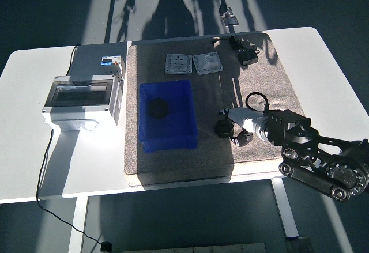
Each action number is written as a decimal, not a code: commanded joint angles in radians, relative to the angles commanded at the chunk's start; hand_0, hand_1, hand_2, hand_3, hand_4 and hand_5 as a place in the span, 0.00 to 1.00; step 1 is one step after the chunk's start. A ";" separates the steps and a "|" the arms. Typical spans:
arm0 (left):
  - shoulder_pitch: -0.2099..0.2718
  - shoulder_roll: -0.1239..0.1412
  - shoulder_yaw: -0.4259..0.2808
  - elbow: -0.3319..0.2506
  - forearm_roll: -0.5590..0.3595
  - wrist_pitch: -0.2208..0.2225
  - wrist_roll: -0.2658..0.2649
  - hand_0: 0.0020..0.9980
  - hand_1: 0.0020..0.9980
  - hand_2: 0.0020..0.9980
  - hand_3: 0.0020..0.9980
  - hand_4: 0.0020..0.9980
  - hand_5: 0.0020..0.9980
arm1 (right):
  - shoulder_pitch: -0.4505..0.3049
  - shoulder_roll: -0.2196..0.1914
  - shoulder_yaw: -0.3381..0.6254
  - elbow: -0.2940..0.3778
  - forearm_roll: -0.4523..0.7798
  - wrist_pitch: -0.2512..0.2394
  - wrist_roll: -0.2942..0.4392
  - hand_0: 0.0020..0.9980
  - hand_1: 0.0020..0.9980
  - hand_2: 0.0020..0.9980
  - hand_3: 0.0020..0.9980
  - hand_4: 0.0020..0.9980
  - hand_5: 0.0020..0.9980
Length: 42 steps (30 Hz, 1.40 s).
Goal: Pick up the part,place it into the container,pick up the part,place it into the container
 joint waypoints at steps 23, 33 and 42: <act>-0.013 -0.001 0.035 0.000 0.000 -0.004 0.017 0.68 0.65 0.64 0.65 0.66 0.66 | -0.027 0.010 -0.010 -0.003 -0.045 -0.147 0.061 0.44 0.27 0.45 0.56 0.50 0.00; -0.009 -0.002 0.040 0.000 -0.011 0.004 0.029 0.68 0.65 0.64 0.66 0.67 0.68 | -0.015 -0.019 0.108 0.070 -0.135 -0.247 0.052 0.42 0.25 0.41 0.52 0.55 0.01; -0.008 0.001 0.031 0.000 -0.003 0.006 0.036 0.68 0.65 0.64 0.66 0.67 0.68 | 0.091 0.110 0.093 0.007 -0.229 -0.434 0.197 0.44 0.28 0.45 0.55 0.57 0.00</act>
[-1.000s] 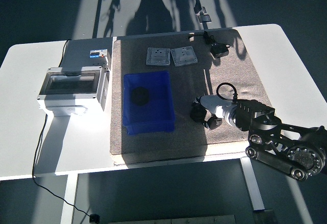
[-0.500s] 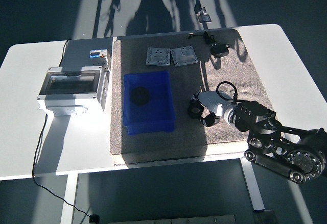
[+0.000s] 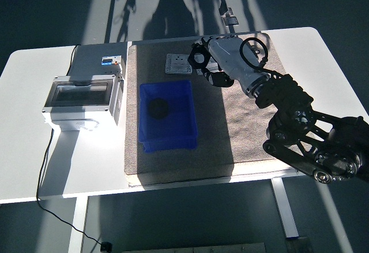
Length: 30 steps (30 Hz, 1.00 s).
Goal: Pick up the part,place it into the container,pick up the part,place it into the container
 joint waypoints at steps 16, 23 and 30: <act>0.004 0.004 -0.003 0.000 -0.035 0.025 -0.021 0.68 0.65 0.63 0.67 0.70 0.70 | 0.017 0.084 -0.168 -0.147 0.024 0.018 0.052 0.93 0.89 0.90 0.91 0.61 0.17; 0.005 0.006 -0.003 0.000 -0.033 0.029 -0.020 0.68 0.65 0.62 0.66 0.70 0.70 | 0.006 0.084 -0.170 -0.153 0.036 0.012 0.053 1.00 0.99 1.00 0.99 0.72 0.38; 0.006 0.009 -0.003 0.000 -0.030 0.032 -0.021 0.68 0.65 0.61 0.65 0.70 0.70 | -0.028 0.074 -0.132 -0.147 0.075 -0.012 0.070 1.00 1.00 1.00 1.00 0.76 0.45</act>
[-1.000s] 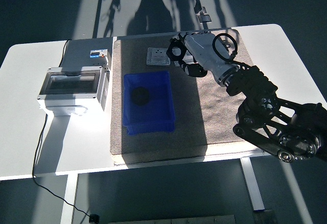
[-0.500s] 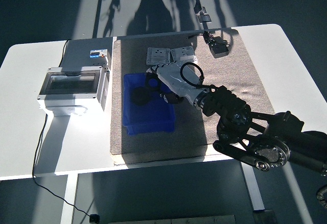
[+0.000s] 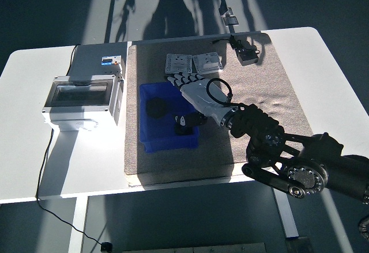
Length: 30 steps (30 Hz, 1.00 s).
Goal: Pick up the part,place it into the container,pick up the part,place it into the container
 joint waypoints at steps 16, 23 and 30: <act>0.017 -0.018 0.056 0.000 -0.091 0.015 -0.018 0.68 0.64 0.61 0.64 0.70 0.68 | -0.439 -0.155 0.521 0.113 0.514 -0.283 0.434 0.81 0.73 0.75 0.68 0.73 0.46; 0.010 -0.016 0.082 0.000 -0.107 0.020 -0.008 0.67 0.64 0.61 0.63 0.69 0.67 | -0.644 -0.138 0.781 0.089 0.776 -0.228 0.658 0.64 0.39 0.53 0.54 0.75 0.49; 0.005 -0.009 0.096 0.000 -0.089 0.017 0.005 0.67 0.64 0.62 0.61 0.67 0.65 | -0.749 -0.143 1.017 0.092 1.018 -0.204 0.771 0.62 0.37 0.52 0.53 0.76 0.50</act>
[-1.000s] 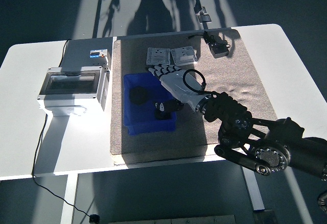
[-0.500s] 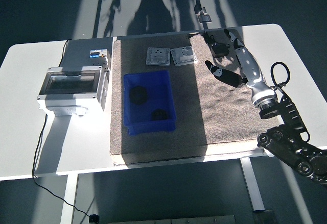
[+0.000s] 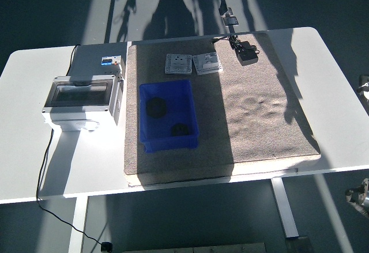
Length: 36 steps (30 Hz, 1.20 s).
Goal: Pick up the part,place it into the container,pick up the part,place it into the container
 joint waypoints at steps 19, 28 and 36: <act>0.004 0.019 0.002 0.000 0.023 -0.007 0.042 0.66 0.59 0.57 0.59 0.64 0.60 | -0.049 0.044 0.319 -0.023 0.350 0.067 0.000 0.56 0.36 0.51 0.52 0.79 0.54; 0.007 0.018 0.003 0.000 0.023 -0.005 0.040 0.66 0.56 0.55 0.57 0.62 0.59 | -0.057 0.057 0.347 -0.034 0.335 0.067 -0.004 0.47 0.34 0.51 0.52 0.77 0.55; 0.007 0.016 -0.002 0.000 0.026 0.004 0.033 0.65 0.56 0.55 0.56 0.61 0.57 | -0.060 0.063 0.374 -0.037 0.326 0.066 -0.003 0.47 0.34 0.50 0.52 0.77 0.56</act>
